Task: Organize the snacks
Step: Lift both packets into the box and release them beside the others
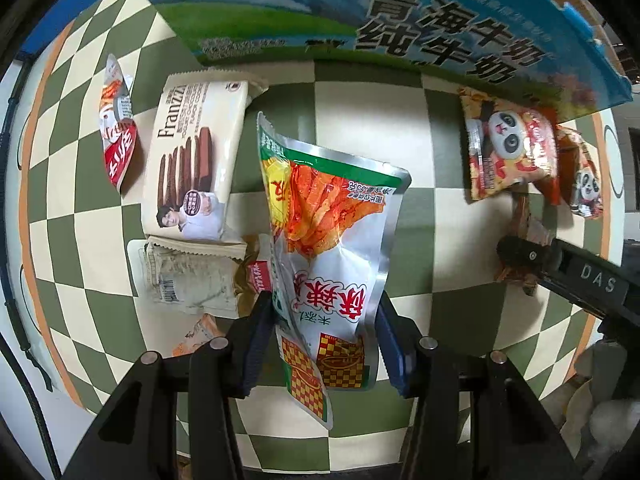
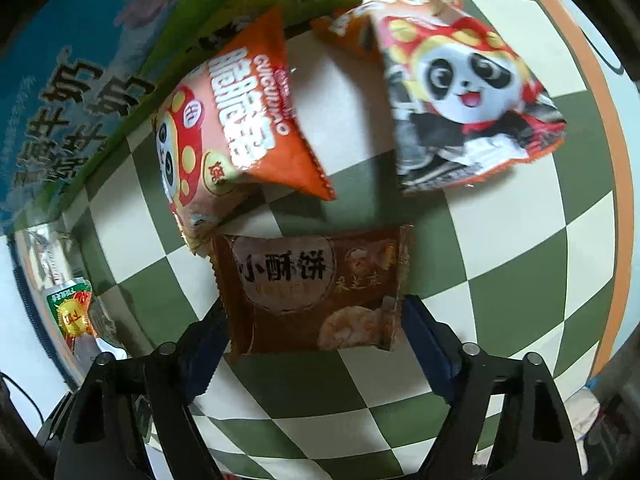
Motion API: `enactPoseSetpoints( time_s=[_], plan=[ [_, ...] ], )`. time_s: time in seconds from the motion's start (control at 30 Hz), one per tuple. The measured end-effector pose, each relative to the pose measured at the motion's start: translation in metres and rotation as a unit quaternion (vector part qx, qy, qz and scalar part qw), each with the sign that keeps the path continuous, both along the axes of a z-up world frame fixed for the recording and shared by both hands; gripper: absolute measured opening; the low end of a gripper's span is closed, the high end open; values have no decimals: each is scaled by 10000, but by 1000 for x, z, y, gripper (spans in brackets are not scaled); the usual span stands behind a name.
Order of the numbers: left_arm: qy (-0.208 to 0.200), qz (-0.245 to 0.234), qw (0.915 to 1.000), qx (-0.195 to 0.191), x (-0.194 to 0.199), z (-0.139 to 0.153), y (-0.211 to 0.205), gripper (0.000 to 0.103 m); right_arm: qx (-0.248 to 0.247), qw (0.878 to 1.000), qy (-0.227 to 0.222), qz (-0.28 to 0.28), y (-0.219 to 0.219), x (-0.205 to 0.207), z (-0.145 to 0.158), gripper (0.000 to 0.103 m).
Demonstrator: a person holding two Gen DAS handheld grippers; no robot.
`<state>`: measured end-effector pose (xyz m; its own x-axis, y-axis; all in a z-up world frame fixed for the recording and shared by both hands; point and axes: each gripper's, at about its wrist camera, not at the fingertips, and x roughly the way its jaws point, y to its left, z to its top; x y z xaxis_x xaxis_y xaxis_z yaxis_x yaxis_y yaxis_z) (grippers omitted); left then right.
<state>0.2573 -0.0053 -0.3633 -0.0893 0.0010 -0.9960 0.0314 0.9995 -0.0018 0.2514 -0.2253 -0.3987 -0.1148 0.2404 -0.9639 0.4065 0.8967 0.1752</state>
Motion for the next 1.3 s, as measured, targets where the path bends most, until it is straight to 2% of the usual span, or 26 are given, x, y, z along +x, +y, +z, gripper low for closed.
enactPoseSetpoints(
  time_s=[0.1,0.17,0.23,0.43,0.63,0.8,1.1,1.3],
  plan=[
    [-11,-26,10000,-40,4,0,-7,46,61,9999,-139,26,-4,-4,6,76],
    [-22,-40,10000,-55,5,-1,-8,46,145,9996,-251,59,-5,-7,12,66],
    [-32,-68,9999,-66,3,0,-7,46,157,9994,-294,108,-4,-8,21,63],
    [-108,-132,9998,-110,1,5,-6,46,217,9989,-392,138,-10,-13,29,57],
    [-264,-167,9993,-228,-1,22,-6,46,359,9976,-584,93,-13,-22,35,56],
    [-461,-199,9978,-427,-2,52,-5,46,565,9952,-793,89,-20,-23,62,56],
    [-969,-166,9902,-987,15,141,-2,46,1010,9848,-1405,145,-17,-18,137,56],
    [-1061,-133,9870,-1202,56,168,-11,46,1287,9755,-1768,233,-21,1,189,56]
  ],
)
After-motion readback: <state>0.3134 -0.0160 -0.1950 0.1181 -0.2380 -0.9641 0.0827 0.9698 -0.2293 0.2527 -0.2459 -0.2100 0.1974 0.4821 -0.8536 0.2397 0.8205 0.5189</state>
